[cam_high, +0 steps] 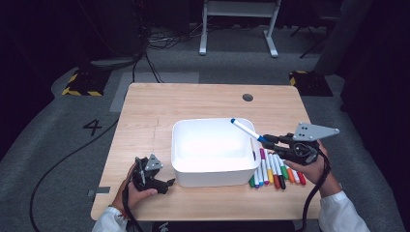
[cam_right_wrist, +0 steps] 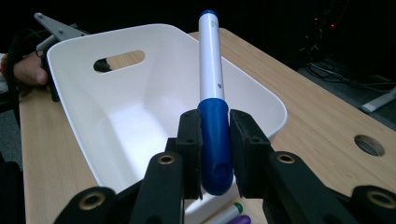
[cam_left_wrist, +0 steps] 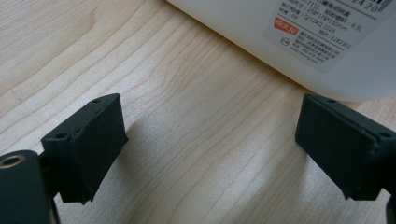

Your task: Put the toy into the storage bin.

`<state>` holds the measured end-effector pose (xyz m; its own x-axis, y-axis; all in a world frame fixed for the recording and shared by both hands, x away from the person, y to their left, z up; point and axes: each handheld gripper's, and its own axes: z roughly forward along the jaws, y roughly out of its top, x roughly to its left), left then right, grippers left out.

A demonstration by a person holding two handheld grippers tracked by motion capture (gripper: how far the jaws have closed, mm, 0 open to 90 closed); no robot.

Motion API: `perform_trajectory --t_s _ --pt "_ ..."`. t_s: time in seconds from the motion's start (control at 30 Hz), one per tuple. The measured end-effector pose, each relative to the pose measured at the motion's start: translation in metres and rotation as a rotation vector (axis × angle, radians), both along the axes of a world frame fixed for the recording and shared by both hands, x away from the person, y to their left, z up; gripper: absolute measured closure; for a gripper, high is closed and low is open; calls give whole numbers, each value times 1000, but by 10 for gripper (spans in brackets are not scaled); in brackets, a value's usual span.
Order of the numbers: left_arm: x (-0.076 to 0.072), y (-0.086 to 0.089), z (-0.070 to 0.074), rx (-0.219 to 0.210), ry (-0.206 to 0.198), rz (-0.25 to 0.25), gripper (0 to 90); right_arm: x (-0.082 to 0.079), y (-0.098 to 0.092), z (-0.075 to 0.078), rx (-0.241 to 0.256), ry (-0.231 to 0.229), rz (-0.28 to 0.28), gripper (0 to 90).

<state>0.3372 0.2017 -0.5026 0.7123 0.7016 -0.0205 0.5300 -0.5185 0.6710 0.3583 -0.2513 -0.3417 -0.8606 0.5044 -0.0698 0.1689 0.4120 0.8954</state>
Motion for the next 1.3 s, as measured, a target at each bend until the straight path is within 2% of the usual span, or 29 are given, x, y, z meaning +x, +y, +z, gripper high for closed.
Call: perform_trajectory --t_s 0.07,0.17,0.27,0.43,0.53,0.83,0.87,0.93,1.0,1.3 --pt "0 0 0 0 0 0 88 5 12 0 -13 6 34 752" --pt "0 0 0 0 -1 0 88 8 20 0 -29 9 59 751" --pt "0 0 0 0 0 0 88 11 36 -3 -56 32 96 752" --pt "0 0 0 0 0 0 88 15 46 -5 -74 43 128 752" --pt "0 0 0 -2 0 0 88 19 55 -9 -94 67 159 752" --pt "0 0 -1 -8 4 0 89 25 69 -17 -164 100 239 751" --pt "0 0 -1 -8 4 0 89 25 72 -19 -184 113 269 751" --pt "0 0 0 -6 3 -1 89 25 74 -20 -198 116 281 751" --pt "0 0 0 -6 3 -1 89 24 78 -22 -225 129 320 751" --pt "0 0 -1 -8 4 1 89 20 82 -26 -294 146 409 751"
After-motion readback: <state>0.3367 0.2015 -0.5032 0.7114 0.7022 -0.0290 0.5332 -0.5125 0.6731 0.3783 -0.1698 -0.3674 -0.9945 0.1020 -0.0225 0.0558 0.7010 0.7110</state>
